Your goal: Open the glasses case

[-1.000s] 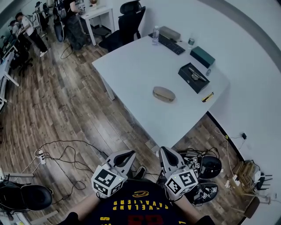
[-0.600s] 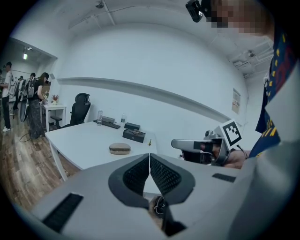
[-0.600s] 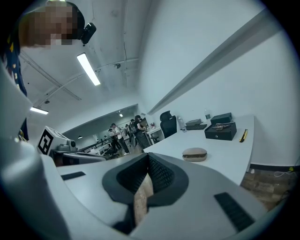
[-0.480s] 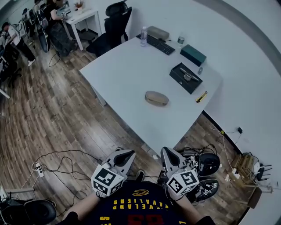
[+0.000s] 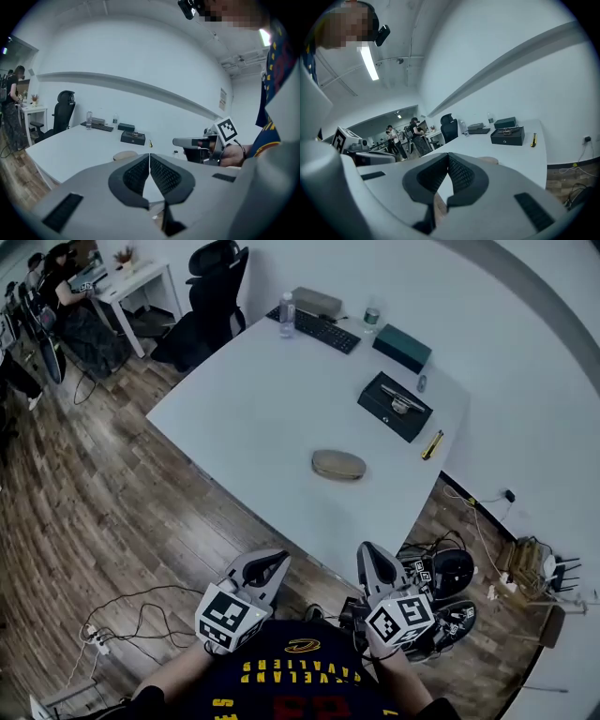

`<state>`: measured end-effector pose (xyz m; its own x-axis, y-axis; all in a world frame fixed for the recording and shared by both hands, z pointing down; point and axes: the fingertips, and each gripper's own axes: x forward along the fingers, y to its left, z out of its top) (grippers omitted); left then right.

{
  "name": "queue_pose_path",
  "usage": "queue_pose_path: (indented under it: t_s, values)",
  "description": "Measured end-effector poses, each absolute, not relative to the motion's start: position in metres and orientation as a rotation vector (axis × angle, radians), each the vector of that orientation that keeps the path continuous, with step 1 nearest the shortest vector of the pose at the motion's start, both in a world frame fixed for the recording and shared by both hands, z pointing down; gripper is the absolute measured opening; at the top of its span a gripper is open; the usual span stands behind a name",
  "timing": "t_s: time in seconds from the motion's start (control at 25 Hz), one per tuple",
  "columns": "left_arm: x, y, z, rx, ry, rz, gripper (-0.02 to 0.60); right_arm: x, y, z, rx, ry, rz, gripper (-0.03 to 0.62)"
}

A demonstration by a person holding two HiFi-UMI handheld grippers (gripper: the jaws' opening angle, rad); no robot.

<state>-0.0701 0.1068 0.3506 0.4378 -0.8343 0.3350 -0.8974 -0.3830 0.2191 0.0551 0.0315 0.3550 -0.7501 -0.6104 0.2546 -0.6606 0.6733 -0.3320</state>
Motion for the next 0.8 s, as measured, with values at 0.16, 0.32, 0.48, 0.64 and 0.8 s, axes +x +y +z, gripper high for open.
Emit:
queue_pose_path:
  t_s: [0.16,0.32,0.48,0.64,0.8]
  values:
    - [-0.097,0.088,0.36,2.404,-1.394,0.286,0.015,0.037,0.014,0.351,1.177,-2.718,0.609,0.009]
    - [-0.113,0.068,0.374,2.466,-1.292,0.342,0.015,0.038,0.004,0.353,1.323,-2.667,0.622,0.009]
    - [-0.117,0.044,0.385,2.513,-1.205,0.387,0.015,0.044,0.0,0.354,1.432,-2.613,0.624,0.009]
    - [-0.103,0.017,0.4,2.56,-1.1,0.472,0.015,0.052,-0.006,0.366,1.473,-2.567,0.639,0.009]
    - [-0.094,-0.013,0.411,2.601,-1.08,0.575,0.017,0.052,-0.022,0.39,1.471,-2.528,0.667,0.009]
